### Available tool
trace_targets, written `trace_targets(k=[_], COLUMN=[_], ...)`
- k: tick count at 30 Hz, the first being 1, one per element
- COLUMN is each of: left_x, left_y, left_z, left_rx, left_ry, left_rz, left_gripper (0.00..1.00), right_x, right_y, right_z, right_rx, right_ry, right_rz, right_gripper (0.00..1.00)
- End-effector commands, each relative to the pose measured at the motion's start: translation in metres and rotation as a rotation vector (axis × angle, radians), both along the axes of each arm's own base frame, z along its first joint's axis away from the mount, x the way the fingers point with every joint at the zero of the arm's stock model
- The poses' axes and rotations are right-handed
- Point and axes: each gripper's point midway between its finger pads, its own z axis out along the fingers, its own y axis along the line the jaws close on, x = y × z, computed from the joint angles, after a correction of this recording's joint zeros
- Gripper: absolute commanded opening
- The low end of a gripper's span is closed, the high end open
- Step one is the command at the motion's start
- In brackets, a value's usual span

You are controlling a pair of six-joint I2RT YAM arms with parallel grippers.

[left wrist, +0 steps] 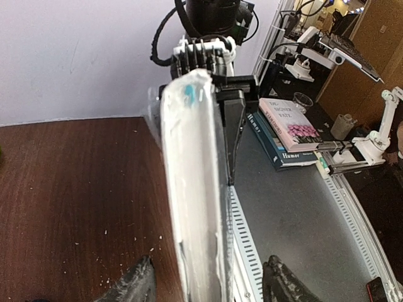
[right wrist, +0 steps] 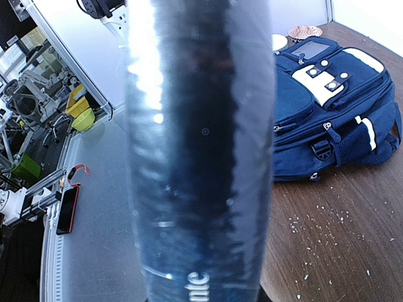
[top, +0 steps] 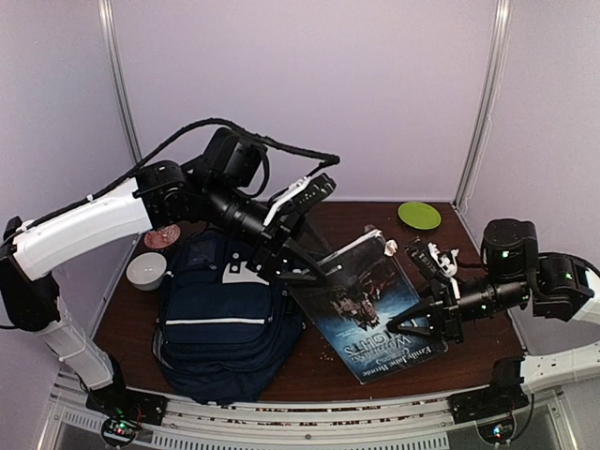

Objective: Pack the student bag
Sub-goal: Pick up the book from the center of the board.

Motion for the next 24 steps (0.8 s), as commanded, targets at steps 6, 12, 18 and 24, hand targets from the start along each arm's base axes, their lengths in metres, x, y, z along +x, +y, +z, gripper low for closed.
trace_targets(k=[6,12,18,24], left_x=[-0.014,-0.025,-0.025,-0.002], left_y=[-0.007,-0.008,-0.004,0.018], left_z=[0.002,0.002,0.019,0.075], left_rx=[-0.007,-0.006,-0.062,-0.334], left_ry=[0.069,0.123,0.096,0.152], left_rz=[-0.077,-0.136,-0.109,-0.033], left_gripper=[0.89,0.30,0.00,0.00], right_x=[0.001,0.004,0.012,0.021], right_y=[0.015,0.020,0.013,0.000], right_z=[0.060,0.062,0.069,0.062], right_rx=[0.160,0.175,0.214,0.377], right_ry=[-0.128,-0.128,-0.109,0.003], right_rz=[0.046,0.038,-0.038,-0.164], right_gripper=[0.00,0.00,0.37,0.72])
